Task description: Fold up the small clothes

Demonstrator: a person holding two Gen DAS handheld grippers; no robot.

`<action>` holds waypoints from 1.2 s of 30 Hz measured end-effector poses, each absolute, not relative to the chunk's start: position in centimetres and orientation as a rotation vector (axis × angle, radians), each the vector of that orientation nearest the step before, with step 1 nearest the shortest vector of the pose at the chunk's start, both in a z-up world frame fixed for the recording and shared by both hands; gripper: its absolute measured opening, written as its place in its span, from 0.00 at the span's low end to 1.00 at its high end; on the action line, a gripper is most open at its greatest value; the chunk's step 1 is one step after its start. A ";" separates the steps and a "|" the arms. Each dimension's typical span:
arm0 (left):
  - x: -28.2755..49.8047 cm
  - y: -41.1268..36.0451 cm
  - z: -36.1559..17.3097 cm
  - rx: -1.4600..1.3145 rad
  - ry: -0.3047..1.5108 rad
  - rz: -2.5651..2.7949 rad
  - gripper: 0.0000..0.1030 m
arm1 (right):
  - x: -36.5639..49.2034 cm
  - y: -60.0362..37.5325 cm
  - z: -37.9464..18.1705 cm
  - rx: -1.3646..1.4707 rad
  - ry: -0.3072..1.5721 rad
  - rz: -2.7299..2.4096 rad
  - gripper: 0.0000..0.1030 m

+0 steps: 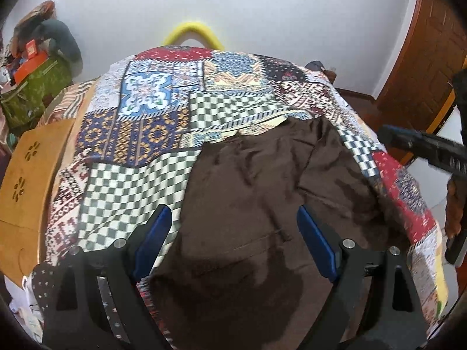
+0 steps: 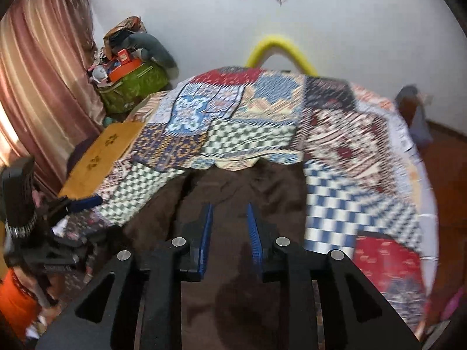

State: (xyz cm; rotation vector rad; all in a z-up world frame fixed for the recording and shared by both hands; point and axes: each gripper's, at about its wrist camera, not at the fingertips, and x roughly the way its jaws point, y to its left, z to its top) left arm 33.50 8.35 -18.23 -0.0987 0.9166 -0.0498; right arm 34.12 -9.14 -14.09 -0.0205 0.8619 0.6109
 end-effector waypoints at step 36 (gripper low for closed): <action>27.1 0.4 -16.5 0.062 0.935 -0.099 0.85 | 21.6 -16.2 -14.8 -0.091 0.812 0.531 0.44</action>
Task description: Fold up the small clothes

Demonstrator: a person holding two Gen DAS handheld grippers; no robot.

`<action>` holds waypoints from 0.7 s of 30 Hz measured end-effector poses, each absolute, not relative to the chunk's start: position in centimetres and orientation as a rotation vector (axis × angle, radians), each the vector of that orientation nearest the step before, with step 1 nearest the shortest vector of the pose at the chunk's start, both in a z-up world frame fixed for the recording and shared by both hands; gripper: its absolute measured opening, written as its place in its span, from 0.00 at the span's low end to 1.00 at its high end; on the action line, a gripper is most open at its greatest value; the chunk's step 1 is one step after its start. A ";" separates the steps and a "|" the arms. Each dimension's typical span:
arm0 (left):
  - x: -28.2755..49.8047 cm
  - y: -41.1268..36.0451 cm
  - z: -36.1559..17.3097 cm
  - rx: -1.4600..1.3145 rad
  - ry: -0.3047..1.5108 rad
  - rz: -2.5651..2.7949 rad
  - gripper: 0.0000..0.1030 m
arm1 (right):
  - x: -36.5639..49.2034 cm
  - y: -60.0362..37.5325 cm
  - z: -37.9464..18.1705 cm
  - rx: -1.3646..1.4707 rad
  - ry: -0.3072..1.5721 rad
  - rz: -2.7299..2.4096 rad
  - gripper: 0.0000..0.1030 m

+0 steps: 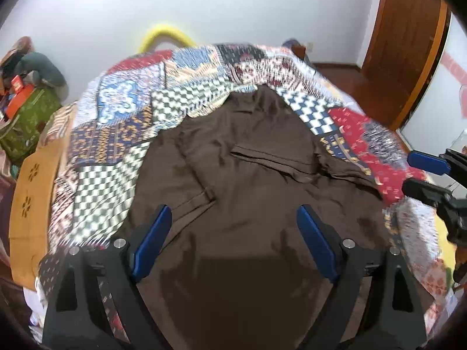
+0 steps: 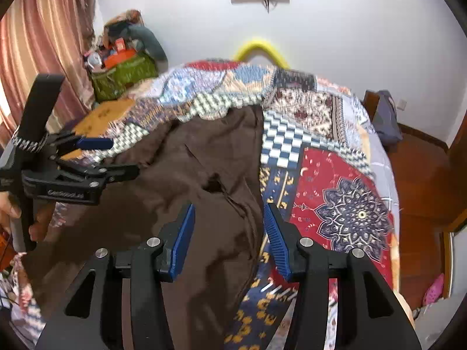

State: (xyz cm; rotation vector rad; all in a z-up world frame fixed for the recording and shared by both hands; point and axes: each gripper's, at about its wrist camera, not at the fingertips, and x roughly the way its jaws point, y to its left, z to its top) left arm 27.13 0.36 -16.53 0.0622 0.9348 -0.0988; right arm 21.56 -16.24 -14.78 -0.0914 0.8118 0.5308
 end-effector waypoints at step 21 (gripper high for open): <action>12.8 11.8 -18.5 -0.140 1.054 0.035 0.90 | 13.6 -17.1 -16.6 -0.095 0.887 0.509 0.62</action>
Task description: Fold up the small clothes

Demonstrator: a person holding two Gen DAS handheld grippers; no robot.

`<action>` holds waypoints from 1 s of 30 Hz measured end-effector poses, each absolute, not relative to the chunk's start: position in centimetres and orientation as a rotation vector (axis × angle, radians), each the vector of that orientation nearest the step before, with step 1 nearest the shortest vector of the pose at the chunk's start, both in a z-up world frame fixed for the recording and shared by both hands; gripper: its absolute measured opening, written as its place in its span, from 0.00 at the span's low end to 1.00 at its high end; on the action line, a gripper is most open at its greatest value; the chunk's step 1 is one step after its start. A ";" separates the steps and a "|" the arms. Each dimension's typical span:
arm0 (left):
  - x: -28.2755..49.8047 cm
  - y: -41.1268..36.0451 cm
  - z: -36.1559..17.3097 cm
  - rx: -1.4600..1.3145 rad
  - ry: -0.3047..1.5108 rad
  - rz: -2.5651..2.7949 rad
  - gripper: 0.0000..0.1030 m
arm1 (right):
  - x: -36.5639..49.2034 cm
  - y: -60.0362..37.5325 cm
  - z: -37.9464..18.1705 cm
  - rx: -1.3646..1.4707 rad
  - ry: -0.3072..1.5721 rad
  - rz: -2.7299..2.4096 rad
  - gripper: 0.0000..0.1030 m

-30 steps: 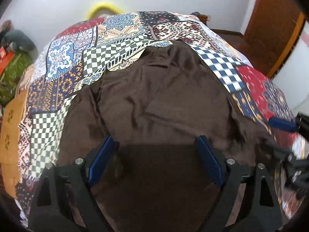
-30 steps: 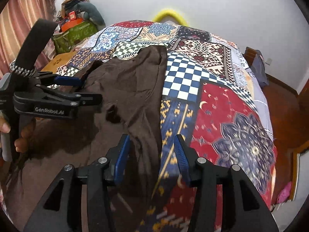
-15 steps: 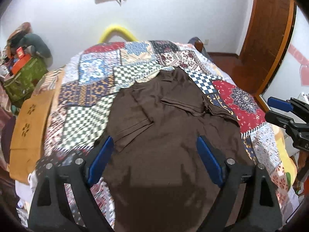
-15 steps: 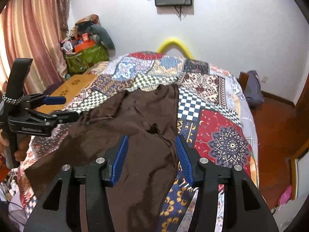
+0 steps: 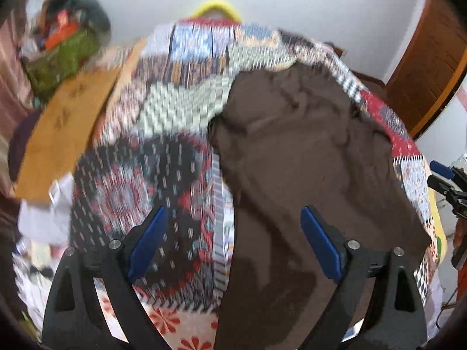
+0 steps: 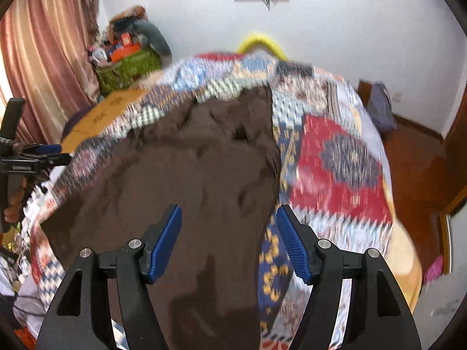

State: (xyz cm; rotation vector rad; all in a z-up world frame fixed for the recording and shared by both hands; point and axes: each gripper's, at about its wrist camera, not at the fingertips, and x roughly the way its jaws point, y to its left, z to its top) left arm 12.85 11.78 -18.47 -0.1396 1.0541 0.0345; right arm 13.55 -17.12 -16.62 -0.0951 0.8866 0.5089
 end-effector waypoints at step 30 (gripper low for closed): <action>14.4 11.3 -14.8 -0.257 0.892 -0.131 0.02 | 15.5 -17.4 -17.0 0.035 0.895 0.599 0.04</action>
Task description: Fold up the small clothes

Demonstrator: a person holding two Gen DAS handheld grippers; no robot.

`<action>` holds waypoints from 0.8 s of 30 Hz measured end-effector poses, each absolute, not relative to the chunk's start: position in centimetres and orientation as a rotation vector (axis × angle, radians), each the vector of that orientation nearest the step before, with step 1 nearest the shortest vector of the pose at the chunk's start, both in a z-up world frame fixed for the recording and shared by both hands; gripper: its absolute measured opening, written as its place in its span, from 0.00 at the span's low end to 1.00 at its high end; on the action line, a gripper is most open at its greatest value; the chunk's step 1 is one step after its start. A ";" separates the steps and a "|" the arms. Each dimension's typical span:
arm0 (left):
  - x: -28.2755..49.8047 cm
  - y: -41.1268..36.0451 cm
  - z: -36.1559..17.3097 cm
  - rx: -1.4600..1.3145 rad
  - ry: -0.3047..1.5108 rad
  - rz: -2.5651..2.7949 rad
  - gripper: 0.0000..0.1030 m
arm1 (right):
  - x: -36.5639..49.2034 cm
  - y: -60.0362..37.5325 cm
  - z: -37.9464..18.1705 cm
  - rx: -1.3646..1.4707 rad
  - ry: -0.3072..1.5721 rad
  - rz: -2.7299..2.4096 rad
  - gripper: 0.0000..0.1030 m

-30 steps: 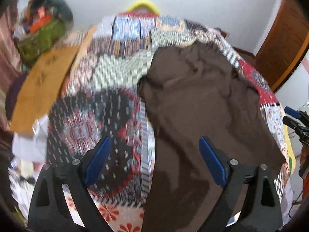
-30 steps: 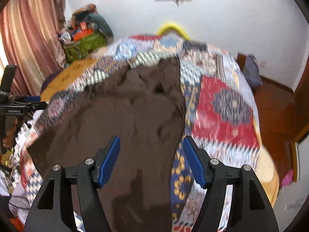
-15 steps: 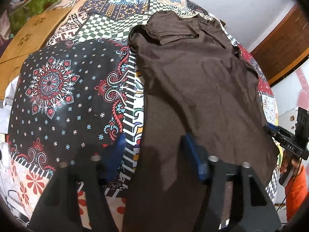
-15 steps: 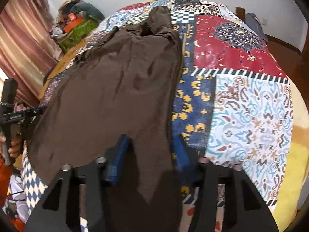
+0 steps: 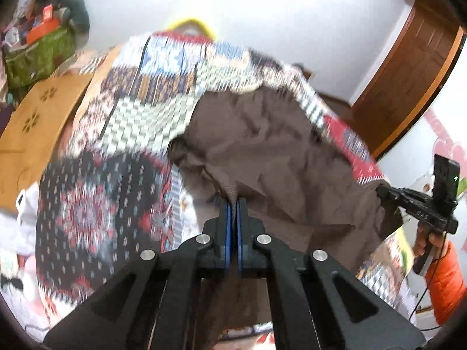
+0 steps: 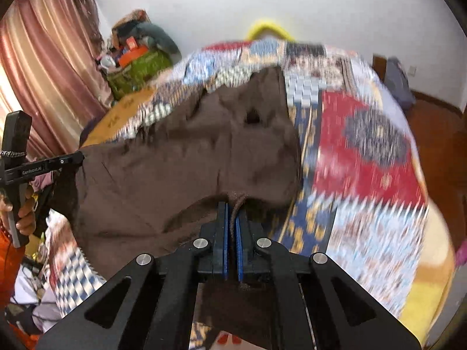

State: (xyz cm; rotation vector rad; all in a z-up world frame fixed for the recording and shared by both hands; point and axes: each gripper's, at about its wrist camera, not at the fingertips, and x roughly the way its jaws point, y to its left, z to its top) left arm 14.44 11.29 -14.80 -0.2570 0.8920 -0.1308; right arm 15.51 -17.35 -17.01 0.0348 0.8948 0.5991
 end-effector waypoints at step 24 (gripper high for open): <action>20.2 16.2 -21.2 -0.219 1.036 0.058 0.20 | 22.5 -17.8 -18.8 0.077 0.959 0.469 0.39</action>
